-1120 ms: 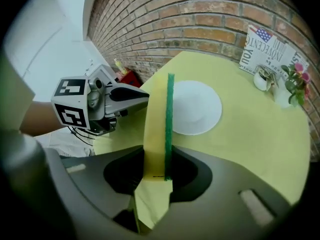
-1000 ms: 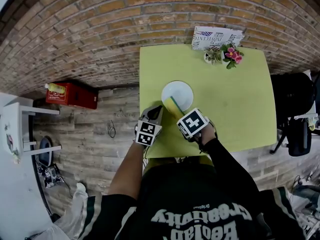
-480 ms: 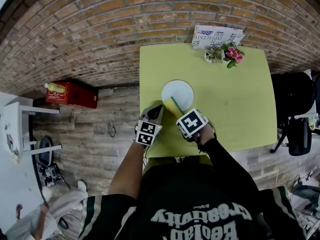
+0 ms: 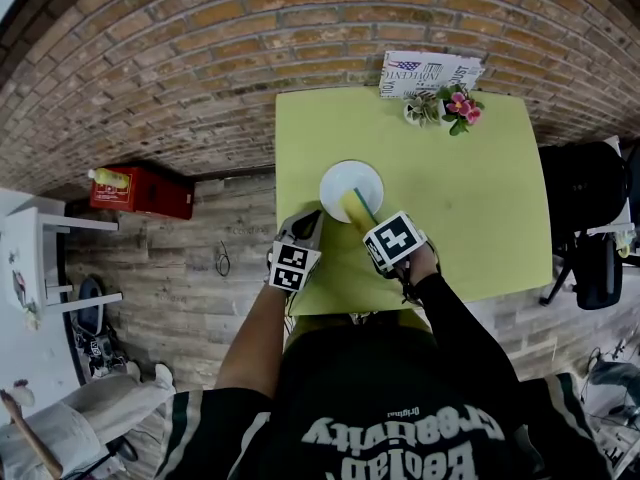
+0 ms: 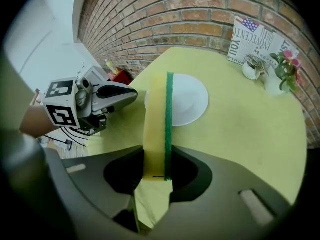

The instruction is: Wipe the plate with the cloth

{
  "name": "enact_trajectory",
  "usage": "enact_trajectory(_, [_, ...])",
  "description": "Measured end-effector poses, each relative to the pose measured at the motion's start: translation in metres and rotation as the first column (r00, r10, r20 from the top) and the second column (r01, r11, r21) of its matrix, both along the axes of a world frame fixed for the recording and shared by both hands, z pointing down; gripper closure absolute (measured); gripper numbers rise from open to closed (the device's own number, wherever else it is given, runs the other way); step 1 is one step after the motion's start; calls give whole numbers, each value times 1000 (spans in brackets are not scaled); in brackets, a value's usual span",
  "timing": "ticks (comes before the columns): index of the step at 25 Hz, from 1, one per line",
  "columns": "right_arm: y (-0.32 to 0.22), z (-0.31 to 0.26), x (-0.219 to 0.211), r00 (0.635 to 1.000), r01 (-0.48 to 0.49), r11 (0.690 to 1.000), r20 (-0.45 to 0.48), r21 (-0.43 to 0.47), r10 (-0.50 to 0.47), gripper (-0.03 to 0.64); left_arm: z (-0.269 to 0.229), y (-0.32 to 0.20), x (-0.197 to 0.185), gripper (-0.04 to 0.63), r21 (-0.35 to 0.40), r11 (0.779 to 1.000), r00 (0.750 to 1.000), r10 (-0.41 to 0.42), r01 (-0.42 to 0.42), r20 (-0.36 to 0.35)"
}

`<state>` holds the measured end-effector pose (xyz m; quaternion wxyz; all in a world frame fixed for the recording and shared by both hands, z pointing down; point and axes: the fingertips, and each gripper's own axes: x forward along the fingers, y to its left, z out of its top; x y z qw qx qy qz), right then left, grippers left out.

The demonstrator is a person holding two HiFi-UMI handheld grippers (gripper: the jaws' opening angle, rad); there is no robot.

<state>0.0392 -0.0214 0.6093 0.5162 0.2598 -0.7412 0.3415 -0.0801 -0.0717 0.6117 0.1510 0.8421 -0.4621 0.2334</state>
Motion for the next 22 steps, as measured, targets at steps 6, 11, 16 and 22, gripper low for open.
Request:
enact_trajectory(6, [-7, 0, 18, 999, -51, 999, -6, 9, 51, 483, -3, -1, -1, 589, 11, 1000, 1000, -8, 8, -3])
enact_trajectory(11, [-11, 1, 33, 996, -91, 996, -13, 11, 91, 483, 3, 2, -3, 589, -13, 1000, 1000, -6, 7, 17])
enact_trajectory(16, [-16, 2, 46, 992, -127, 992, -19, 21, 128, 483, 1, 0, -1, 588, 5, 1000, 1000, -9, 9, 9])
enact_trajectory(22, [-20, 2, 55, 987, -161, 987, -22, 22, 162, 483, 0, 1, 0, 589, 9, 1000, 1000, 2, -2, 10])
